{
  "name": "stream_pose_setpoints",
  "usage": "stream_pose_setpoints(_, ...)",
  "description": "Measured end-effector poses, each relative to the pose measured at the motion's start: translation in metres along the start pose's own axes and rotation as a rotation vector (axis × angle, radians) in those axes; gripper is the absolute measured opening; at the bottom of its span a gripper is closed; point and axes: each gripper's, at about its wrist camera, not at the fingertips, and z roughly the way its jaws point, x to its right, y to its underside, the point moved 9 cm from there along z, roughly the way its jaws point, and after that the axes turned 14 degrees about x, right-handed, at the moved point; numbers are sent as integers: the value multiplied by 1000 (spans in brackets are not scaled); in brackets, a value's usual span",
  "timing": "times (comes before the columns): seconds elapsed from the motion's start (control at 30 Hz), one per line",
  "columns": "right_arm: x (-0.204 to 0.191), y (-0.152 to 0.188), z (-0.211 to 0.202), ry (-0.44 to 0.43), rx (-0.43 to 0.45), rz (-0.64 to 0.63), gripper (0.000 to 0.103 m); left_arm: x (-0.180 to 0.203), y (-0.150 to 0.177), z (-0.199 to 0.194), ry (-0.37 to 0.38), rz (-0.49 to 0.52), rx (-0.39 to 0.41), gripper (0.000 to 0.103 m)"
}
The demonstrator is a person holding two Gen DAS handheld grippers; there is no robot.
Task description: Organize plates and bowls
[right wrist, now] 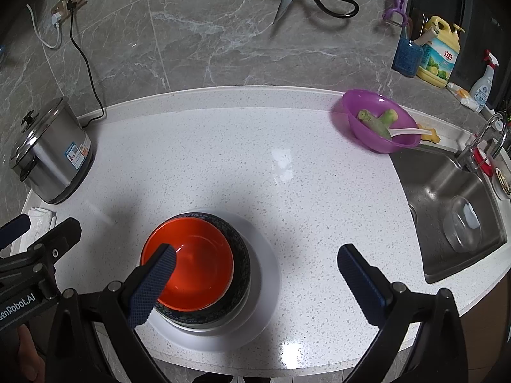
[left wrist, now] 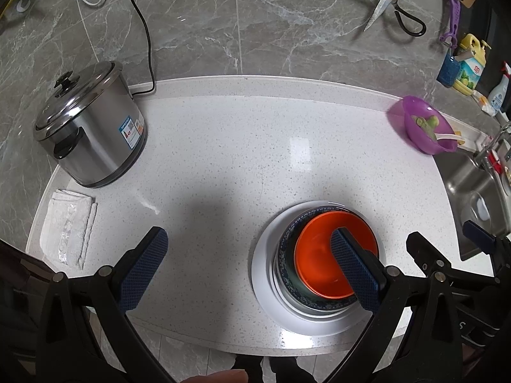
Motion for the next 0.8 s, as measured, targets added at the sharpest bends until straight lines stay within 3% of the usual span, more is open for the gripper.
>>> stream_pose_setpoints(0.8,-2,2,5,-1,-10,-1,103,0,-3,7,4,6,-11,103)
